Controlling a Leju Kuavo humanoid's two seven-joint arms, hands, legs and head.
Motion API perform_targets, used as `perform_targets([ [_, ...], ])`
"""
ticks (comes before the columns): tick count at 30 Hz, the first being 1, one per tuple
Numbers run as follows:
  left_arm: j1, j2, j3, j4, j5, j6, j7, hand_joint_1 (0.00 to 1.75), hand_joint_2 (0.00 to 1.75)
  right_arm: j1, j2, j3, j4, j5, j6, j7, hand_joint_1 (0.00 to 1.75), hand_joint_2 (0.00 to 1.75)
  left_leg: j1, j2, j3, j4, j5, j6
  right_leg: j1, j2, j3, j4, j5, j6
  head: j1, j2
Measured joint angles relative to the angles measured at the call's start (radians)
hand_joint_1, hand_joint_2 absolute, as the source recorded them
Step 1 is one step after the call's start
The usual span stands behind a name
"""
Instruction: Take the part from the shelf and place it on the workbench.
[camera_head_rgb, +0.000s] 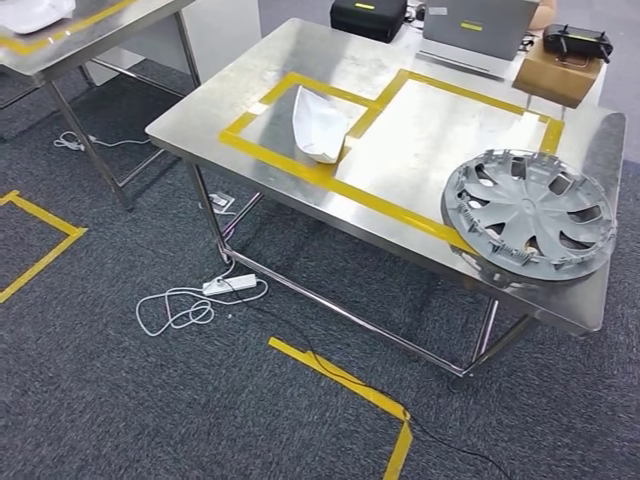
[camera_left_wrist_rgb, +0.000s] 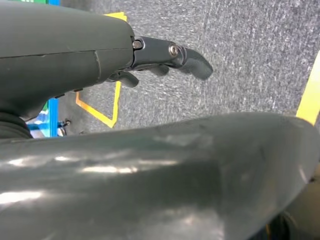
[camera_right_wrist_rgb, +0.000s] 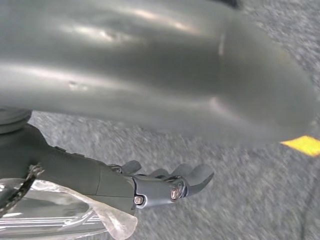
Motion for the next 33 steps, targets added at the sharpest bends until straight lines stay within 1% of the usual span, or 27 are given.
perform_targets([
  [1,0.000,0.000,0.000,0.000,-0.002,-0.001,0.002,0.00,0.00,0.001,0.000,0.000,0.000,0.002,0.005,0.007,0.00,0.00,-0.001,-0.003,-0.002,0.000,0.001,0.001,-0.001,0.000,-0.030,0.064,-0.023,0.001,0.000,0.000],
  [2,0.001,0.000,0.000,0.000,-0.003,-0.001,0.003,0.00,0.00,0.001,0.000,0.000,0.000,0.004,0.009,0.011,0.00,0.00,-0.002,-0.008,-0.003,0.000,0.001,0.001,-0.001,0.000,-0.047,0.100,-0.028,0.002,0.000,0.000],
  [3,0.001,0.000,0.000,0.000,-0.004,-0.001,0.003,0.00,0.00,0.002,0.000,0.000,0.000,0.004,0.011,0.014,0.00,0.00,-0.002,-0.015,-0.002,0.001,0.001,0.002,-0.002,0.001,-0.044,0.095,-0.012,0.001,0.000,0.000],
  [4,0.001,0.000,0.000,0.001,-0.004,-0.001,0.004,0.00,0.00,0.003,0.000,0.000,0.000,0.004,0.011,0.015,0.00,0.00,-0.003,-0.024,-0.001,0.001,0.002,0.001,-0.002,0.005,-0.020,0.048,0.020,-0.001,0.000,0.000],
  [6,-0.002,0.000,0.001,0.001,-0.005,-0.002,0.004,0.00,0.00,0.002,0.000,-0.001,0.000,0.004,0.012,0.017,0.00,0.00,-0.004,-0.042,0.001,0.002,0.002,-0.002,-0.004,0.039,0.053,-0.097,0.087,-0.007,0.000,0.000],
  [7,-0.004,-0.001,0.001,0.001,-0.006,-0.002,0.004,0.00,0.00,0.002,0.000,-0.001,0.000,0.003,0.012,0.017,0.00,0.00,-0.005,-0.051,-0.001,0.004,0.002,-0.005,-0.005,0.055,0.083,-0.153,0.102,-0.011,0.000,0.000],
  [8,-0.005,-0.001,0.002,0.001,-0.006,-0.002,0.004,0.00,0.00,0.002,0.000,-0.001,0.000,0.003,0.013,0.018,0.00,0.00,-0.005,-0.059,-0.005,0.005,0.004,-0.010,-0.005,0.068,0.100,-0.183,0.106,-0.013,0.000,0.000],
  [9,-0.006,-0.001,0.003,0.001,-0.007,-0.001,0.004,0.00,0.00,0.002,0.000,-0.001,0.000,0.003,0.014,0.020,0.00,0.00,-0.004,-0.067,-0.009,0.006,0.006,-0.016,-0.004,0.068,0.105,-0.192,0.101,-0.015,-0.001,0.000],
  [11,-0.005,-0.001,0.006,0.001,-0.009,-0.001,0.003,0.00,0.00,0.003,0.000,-0.001,0.000,0.002,0.018,0.024,0.00,0.00,-0.002,-0.076,-0.015,0.009,0.008,-0.028,-0.006,0.051,0.108,-0.197,0.105,-0.023,-0.001,0.000],
  [13,-0.004,0.000,0.010,0.001,-0.012,0.001,0.003,0.00,0.00,0.003,0.001,-0.002,0.000,0.002,0.020,0.026,0.00,0.00,-0.002,-0.047,-0.035,0.054,-0.024,-0.040,-0.009,0.028,0.112,-0.203,0.108,-0.034,-0.007,0.000],
  [15,-0.005,0.000,0.012,0.001,-0.016,0.002,0.002,0.00,0.00,0.005,0.002,-0.002,0.000,0.002,0.021,0.026,0.00,0.00,0.001,-0.012,-0.090,0.174,-0.090,-0.052,-0.008,0.002,0.114,-0.204,0.107,-0.041,-0.013,0.000],
  [16,-0.005,0.000,0.012,0.001,-0.017,0.002,0.002,0.00,0.00,0.007,0.002,-0.003,0.000,0.002,0.021,0.027,0.00,0.00,0.003,-0.006,-0.120,0.239,-0.116,-0.056,-0.007,-0.011,0.114,-0.204,0.106,-0.043,-0.013,0.000],
  [17,-0.004,0.001,0.013,0.001,-0.017,0.001,0.002,0.00,0.00,0.008,0.002,-0.003,0.000,0.002,0.022,0.027,0.00,0.00,0.004,-0.003,-0.139,0.282,-0.127,-0.059,-0.006,-0.024,0.114,-0.204,0.104,-0.044,-0.013,0.000],
  [18,-0.003,0.001,0.014,0.001,-0.017,0.000,0.002,0.00,0.00,0.008,0.002,-0.003,0.000,0.003,0.022,0.027,0.00,0.00,0.005,0.000,-0.142,0.288,-0.118,-0.060,-0.006,-0.036,0.115,-0.203,0.103,-0.044,-0.013,0.000],
  [19,-0.002,0.001,0.014,0.001,-0.017,-0.001,0.002,0.00,0.00,0.008,0.002,-0.003,0.000,0.003,0.022,0.027,0.00,0.00,0.005,0.005,-0.124,0.255,-0.092,-0.059,-0.005,-0.047,0.117,-0.203,0.102,-0.043,-0.013,0.000],
  [20,-0.001,0.001,0.015,0.001,-0.017,-0.003,0.002,0.00,0.00,0.007,0.002,-0.003,0.000,0.004,0.022,0.027,0.00,0.00,0.005,0.016,-0.091,0.191,-0.055,-0.056,-0.004,-0.057,0.120,-0.203,0.100,-0.041,-0.013,0.000],
  [21,-0.001,0.001,0.015,0.001,-0.017,-0.004,0.002,0.00,0.00,0.007,0.002,-0.003,0.000,0.004,0.021,0.027,0.00,0.00,0.002,0.039,-0.055,0.120,-0.027,-0.051,-0.003,-0.066,0.123,-0.203,0.098,-0.038,-0.013,0.000],
  [22,-0.002,0.000,0.016,0.001,-0.017,-0.005,0.002,0.00,0.00,0.007,0.002,-0.003,0.000,0.005,0.021,0.027,0.00,0.00,-0.002,0.061,-0.027,0.062,-0.008,-0.044,0.000,-0.075,0.125,-0.202,0.095,-0.034,-0.013,0.000],
  [23,-0.003,0.000,0.016,0.001,-0.017,-0.005,0.002,0.00,0.00,0.007,0.002,-0.003,0.000,0.005,0.021,0.027,0.00,0.00,-0.006,0.079,-0.011,0.026,0.001,-0.037,0.003,-0.083,0.125,-0.200,0.092,-0.030,-0.012,0.000],
  [24,-0.003,0.000,0.016,0.001,-0.017,-0.005,0.002,0.00,0.00,0.006,0.002,-0.003,0.000,0.006,0.021,0.027,0.00,0.00,-0.010,0.087,-0.009,0.013,-0.001,-0.031,0.005,-0.092,0.126,-0.199,0.090,-0.026,-0.012,0.000],
  [26,-0.001,-0.001,0.016,0.001,-0.017,-0.005,0.003,0.00,0.00,0.004,0.002,-0.003,0.000,0.006,0.021,0.027,0.00,0.00,-0.010,0.067,-0.013,0.009,0.003,-0.019,0.006,-0.107,0.127,-0.199,0.086,-0.017,-0.013,0.000],
  [27,0.000,-0.001,0.016,0.001,-0.017,-0.006,0.003,0.00,0.00,0.003,0.002,-0.003,0.000,0.006,0.020,0.027,0.00,0.00,-0.007,0.057,-0.014,0.006,0.006,-0.013,0.004,-0.094,0.124,-0.192,0.076,-0.011,-0.012,0.000],
  [28,0.000,-0.002,0.017,0.001,-0.017,-0.007,0.004,0.00,0.00,0.002,0.002,-0.003,0.000,0.006,0.020,0.027,0.00,0.00,-0.005,0.047,-0.014,0.003,0.009,-0.007,0.003,-0.072,0.116,-0.172,0.060,-0.006,-0.010,0.000],
  [30,-0.003,-0.003,0.017,0.002,-0.017,-0.008,0.003,0.00,0.00,0.004,0.002,-0.003,0.000,0.008,0.021,0.027,0.00,0.00,-0.002,0.025,-0.017,0.002,0.013,0.002,0.000,-0.016,0.065,-0.059,-0.004,0.000,-0.005,0.000],
  [31,-0.004,-0.003,0.017,0.002,-0.017,-0.008,0.002,0.00,0.00,0.006,0.002,-0.003,0.000,0.008,0.021,0.027,0.00,0.00,-0.003,0.012,-0.019,0.002,0.014,0.005,-0.001,-0.005,0.031,0.013,-0.035,0.001,-0.005,0.000],
  [32,-0.004,-0.004,0.017,0.002,-0.017,-0.009,0.002,0.00,0.00,0.009,0.002,-0.003,0.000,0.009,0.022,0.027,0.00,0.00,-0.003,-0.001,-0.020,0.002,0.015,0.006,-0.002,0.001,0.000,0.074,-0.055,0.002,-0.005,0.000],
  [33,-0.003,-0.004,0.017,0.002,-0.017,-0.009,0.002,0.00,0.00,0.010,0.003,-0.003,0.000,0.009,0.022,0.028,0.00,0.00,-0.004,-0.014,-0.020,0.002,0.016,0.006,-0.002,0.002,-0.013,0.095,-0.051,0.002,-0.005,0.000],
])
